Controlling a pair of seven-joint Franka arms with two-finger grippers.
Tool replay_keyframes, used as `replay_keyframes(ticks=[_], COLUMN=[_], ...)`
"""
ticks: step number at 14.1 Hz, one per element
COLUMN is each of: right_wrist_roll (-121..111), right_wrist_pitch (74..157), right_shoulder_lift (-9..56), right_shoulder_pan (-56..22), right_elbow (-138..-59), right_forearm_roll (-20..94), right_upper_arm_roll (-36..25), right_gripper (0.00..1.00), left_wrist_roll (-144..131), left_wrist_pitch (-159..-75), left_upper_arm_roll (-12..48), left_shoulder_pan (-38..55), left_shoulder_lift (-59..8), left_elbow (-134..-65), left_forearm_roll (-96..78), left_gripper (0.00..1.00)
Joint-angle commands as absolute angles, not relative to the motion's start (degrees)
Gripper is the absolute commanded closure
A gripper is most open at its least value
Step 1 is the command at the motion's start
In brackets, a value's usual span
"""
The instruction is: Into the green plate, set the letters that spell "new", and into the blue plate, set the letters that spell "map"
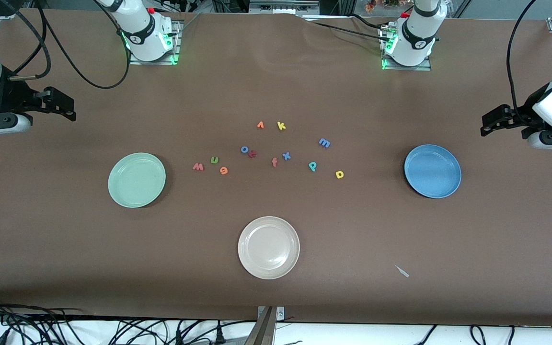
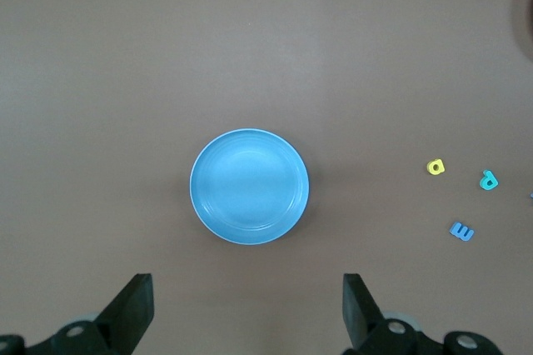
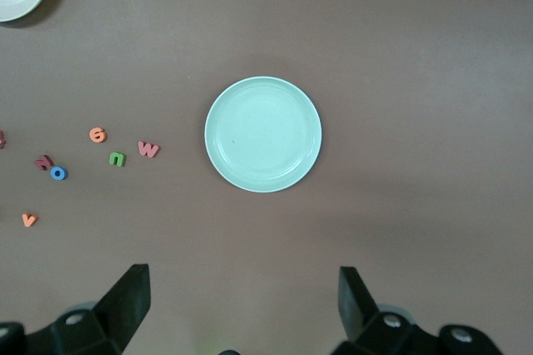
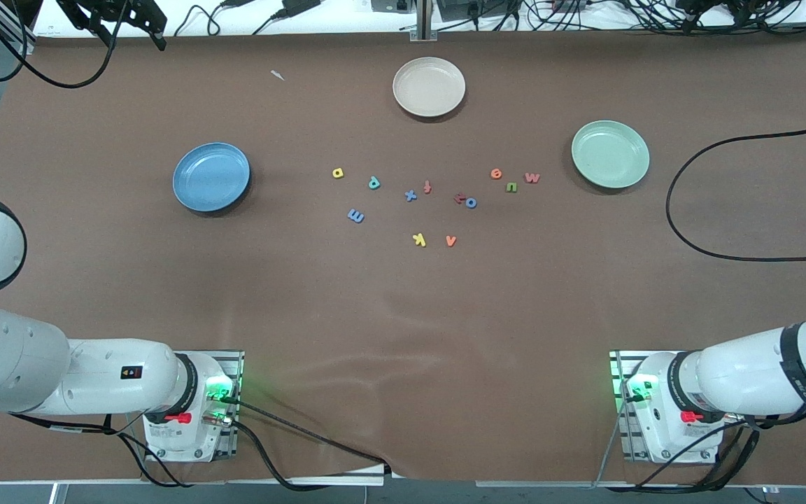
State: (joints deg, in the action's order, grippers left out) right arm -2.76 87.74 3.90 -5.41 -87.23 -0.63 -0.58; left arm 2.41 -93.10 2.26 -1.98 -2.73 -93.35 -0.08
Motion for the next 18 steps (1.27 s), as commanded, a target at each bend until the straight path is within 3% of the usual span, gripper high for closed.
replay_keyframes(ticks=[1,18], right_wrist_roll=[-2.3,-2.3], right_wrist_pitch=[87.3,87.3], right_shoulder_lift=[3.2,3.3], right_shoulder_pan=[-5.3,-5.3], right_elbow=[-88.0,-88.2], right_forearm_roll=[-0.1,-0.1], right_upper_arm_roll=[-0.5,-0.6], right_gripper=[0.0,0.0], left_wrist_roll=[2.5,2.5], left_wrist_pitch=[-93.0,-93.2], left_upper_arm_roll=[2.8,2.6], left_shoulder_pan=[-2.4,-2.7], left_shoulder_lift=[-2.3,-2.5], left_elbow=[-93.9,-93.9], left_forearm_roll=[1.7,1.8], left_gripper=[0.0,0.0])
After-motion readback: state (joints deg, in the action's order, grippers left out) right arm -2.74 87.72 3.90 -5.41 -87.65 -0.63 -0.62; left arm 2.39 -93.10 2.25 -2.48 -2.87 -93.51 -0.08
